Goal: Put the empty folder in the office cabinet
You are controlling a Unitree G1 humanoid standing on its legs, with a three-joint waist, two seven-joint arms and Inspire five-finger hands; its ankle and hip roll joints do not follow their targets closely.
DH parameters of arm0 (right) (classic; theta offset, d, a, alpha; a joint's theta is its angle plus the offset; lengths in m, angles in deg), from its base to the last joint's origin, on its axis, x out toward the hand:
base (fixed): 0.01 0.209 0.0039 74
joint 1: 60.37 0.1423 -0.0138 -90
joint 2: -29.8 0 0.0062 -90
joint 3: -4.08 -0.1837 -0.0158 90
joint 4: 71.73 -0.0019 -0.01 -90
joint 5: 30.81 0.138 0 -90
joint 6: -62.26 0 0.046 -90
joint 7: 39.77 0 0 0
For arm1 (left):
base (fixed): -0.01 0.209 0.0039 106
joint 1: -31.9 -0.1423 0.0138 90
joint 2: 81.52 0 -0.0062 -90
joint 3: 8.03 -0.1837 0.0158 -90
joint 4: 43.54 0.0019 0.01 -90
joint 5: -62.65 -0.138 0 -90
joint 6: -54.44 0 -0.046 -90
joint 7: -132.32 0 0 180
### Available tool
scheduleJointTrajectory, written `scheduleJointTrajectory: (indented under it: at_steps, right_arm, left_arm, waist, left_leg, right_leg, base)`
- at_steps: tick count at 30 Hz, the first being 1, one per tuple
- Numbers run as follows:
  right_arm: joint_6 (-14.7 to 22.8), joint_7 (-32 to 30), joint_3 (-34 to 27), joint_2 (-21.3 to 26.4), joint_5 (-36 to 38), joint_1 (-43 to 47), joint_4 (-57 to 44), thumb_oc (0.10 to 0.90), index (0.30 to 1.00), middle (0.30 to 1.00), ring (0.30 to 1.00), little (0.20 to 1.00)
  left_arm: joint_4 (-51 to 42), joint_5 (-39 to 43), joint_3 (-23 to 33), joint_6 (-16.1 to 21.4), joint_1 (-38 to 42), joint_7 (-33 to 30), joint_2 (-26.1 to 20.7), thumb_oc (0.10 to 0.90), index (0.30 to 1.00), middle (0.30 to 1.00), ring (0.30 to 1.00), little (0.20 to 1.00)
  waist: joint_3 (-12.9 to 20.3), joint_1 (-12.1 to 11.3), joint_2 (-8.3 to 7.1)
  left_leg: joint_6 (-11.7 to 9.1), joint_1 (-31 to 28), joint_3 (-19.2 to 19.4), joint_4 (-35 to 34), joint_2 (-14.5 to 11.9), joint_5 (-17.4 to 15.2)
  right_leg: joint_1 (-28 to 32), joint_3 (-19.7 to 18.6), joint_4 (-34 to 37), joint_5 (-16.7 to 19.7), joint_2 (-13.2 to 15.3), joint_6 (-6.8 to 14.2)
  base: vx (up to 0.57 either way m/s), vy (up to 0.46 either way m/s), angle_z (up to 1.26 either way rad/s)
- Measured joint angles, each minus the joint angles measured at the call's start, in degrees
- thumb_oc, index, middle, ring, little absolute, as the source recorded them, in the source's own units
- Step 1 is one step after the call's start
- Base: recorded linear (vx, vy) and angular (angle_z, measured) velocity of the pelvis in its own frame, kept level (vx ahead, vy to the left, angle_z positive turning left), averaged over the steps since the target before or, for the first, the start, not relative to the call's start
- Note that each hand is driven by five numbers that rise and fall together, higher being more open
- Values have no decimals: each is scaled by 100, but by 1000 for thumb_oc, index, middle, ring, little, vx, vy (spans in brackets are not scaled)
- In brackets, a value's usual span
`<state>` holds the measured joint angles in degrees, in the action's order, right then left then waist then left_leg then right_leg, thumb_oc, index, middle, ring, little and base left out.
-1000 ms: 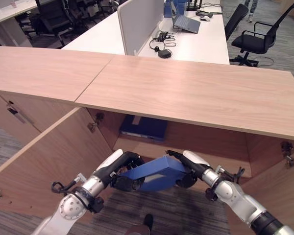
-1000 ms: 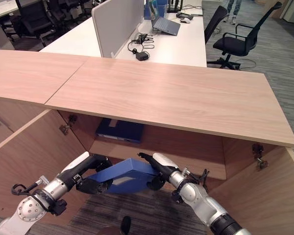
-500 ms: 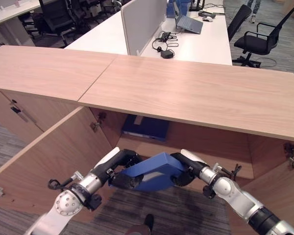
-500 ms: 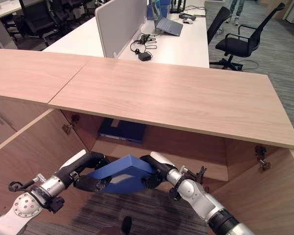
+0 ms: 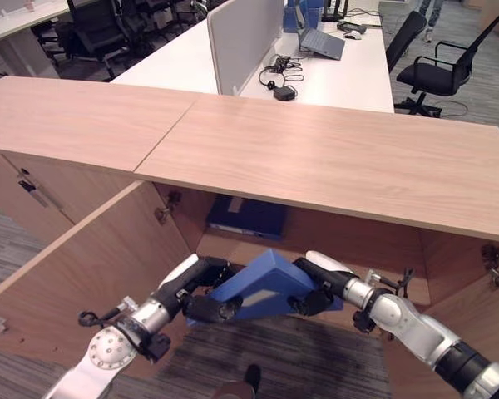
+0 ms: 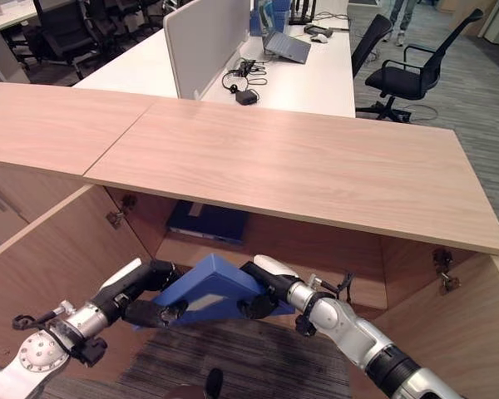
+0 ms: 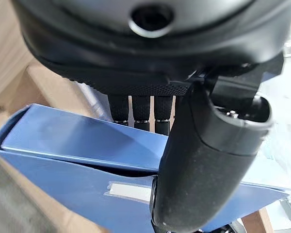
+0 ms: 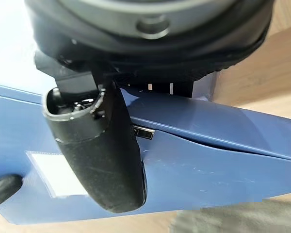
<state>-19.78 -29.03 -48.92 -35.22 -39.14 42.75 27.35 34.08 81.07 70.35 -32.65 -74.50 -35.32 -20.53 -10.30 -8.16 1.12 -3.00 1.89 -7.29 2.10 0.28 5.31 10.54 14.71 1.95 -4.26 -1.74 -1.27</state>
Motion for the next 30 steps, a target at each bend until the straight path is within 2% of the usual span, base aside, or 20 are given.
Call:
scheduleJointTrajectory:
  at_steps: [1,2,6,9,11,13,17,20,22,23,24,25,26,28,30]
  right_arm:
    - [27,10,-16,8,-81,-103,120,400,300,300,300,300]
    - [23,9,-24,17,-204,-171,216,400,300,300,300,300]
    - [-106,10,-66,174,-903,-234,595,400,300,300,300,300]
    - [-194,23,-274,587,-1389,-421,829,400,300,300,300,300]
    - [-279,23,-448,622,-1441,-459,1155,400,300,300,300,300]
    - [-364,21,-535,639,-1476,-522,1288,400,300,300,300,300]
    - [-469,-3,-723,375,-1389,-638,1857,400,300,300,300,300]
    - [-633,-98,-1153,-177,-963,-787,2655,400,300,300,300,300]
    - [-745,-220,-1722,-647,-378,-906,3118,400,300,300,300,300]
    - [-868,-349,-2211,-1085,244,-1016,3335,400,300,300,300,300]
    - [-982,-667,-2782,-1737,1545,-979,3712,400,300,300,300,300]
    - [-1019,-871,-3137,-2085,2322,-930,3914,400,300,300,300,300]
    - [-1028,-1008,-3135,-2341,3327,-968,3894,400,300,300,300,300]
    - [-979,-1210,-3183,-2670,4609,-967,3795,400,300,300,300,300]
    - [-920,-1328,-3073,-2868,5475,-958,3633,400,300,300,300,300]
  left_arm:
    - [266,309,-4,13,-122,7,375,800,900,900,900,900]
    - [466,464,-43,-16,-158,1,546,800,900,900,900,900]
    - [1245,899,1,-133,-380,-67,876,800,900,900,900,900]
    - [1910,1182,506,-165,-582,-220,1289,800,900,900,900,900]
    - [2615,1529,870,-277,-490,-468,1766,800,900,900,900,900]
    - [2999,1666,985,-375,-505,-598,1975,800,900,900,900,900]
    - [3677,1970,988,-470,-547,-711,2460,800,900,900,900,900]
    - [4445,2196,977,-552,-466,-722,2823,800,900,900,900,900]
    - [5048,2333,1041,-559,-356,-728,3032,800,900,900,900,900]
    - [5468,2438,1168,-599,-240,-790,3203,800,900,900,900,900]
    - [6105,2487,1190,-629,-102,-972,3335,800,900,900,900,900]
    - [6295,2554,1138,-743,-89,-1074,3371,800,900,900,900,900]
    - [6261,2649,1144,-866,-177,-1095,3419,800,900,900,900,900]
    - [6475,2646,1150,-913,-133,-1068,3431,800,900,900,900,900]
    - [7031,2643,1189,-917,61,-1034,3472,800,900,900,900,900]
  waist:
    - [-3,6,7]
    - [-4,7,6]
    - [-15,20,-4]
    - [-17,10,-4]
    - [-11,20,20]
    - [-13,38,15]
    - [-16,56,12]
    - [-29,50,-10]
    - [-27,62,-21]
    - [-33,62,-24]
    - [-63,141,-47]
    - [-71,176,-62]
    - [-85,192,-37]
    - [-102,195,44]
    - [-111,202,76]
  left_leg:
    - [0,1,-1,-3,6,0]
    - [0,1,-2,-11,4,0]
    - [0,4,-5,-16,-8,0]
    - [0,-2,-4,-16,-2,0]
    - [0,8,-9,-18,0,0]
    - [0,12,-8,-17,-3,0]
    - [0,15,-18,-17,-2,0]
    - [0,24,-58,-17,-4,0]
    - [0,57,-83,-17,-6,0]
    - [0,93,-96,-11,-3,0]
    - [-3,126,-93,-11,-17,3]
    - [-3,124,-71,-13,-18,3]
    - [-3,132,-57,-22,-18,3]
    - [-4,127,-46,-33,-40,2]
    - [-3,122,15,-44,-49,-3]
  right_leg:
    - [-1,1,2,-1,4,2]
    - [-1,1,13,0,3,0]
    - [0,-1,31,2,-8,-5]
    - [9,3,56,3,-4,-4]
    - [19,7,74,15,-4,-12]
    - [27,6,103,29,-9,-18]
    - [45,15,134,36,-21,-14]
    - [49,35,177,37,-33,-15]
    - [11,52,176,38,-40,-14]
    - [3,73,188,41,-46,-18]
    - [-15,78,198,56,-62,-35]
    - [-17,35,214,76,-75,-62]
    - [-22,17,252,94,-76,-63]
    - [-28,8,272,104,-71,-60]
    - [-46,-27,287,112,-62,-55]
  base:
    - [0,0,0]
    - [0,0,0]
    - [0,0,0]
    - [0,0,0]
    - [0,0,0]
    - [0,0,0]
    - [-1,-4,1]
    - [-5,-12,4]
    - [-6,13,6]
    - [-9,37,5]
    - [-10,41,-4]
    - [-15,40,-12]
    - [-4,37,-12]
    - [7,37,-4]
    - [7,24,-7]
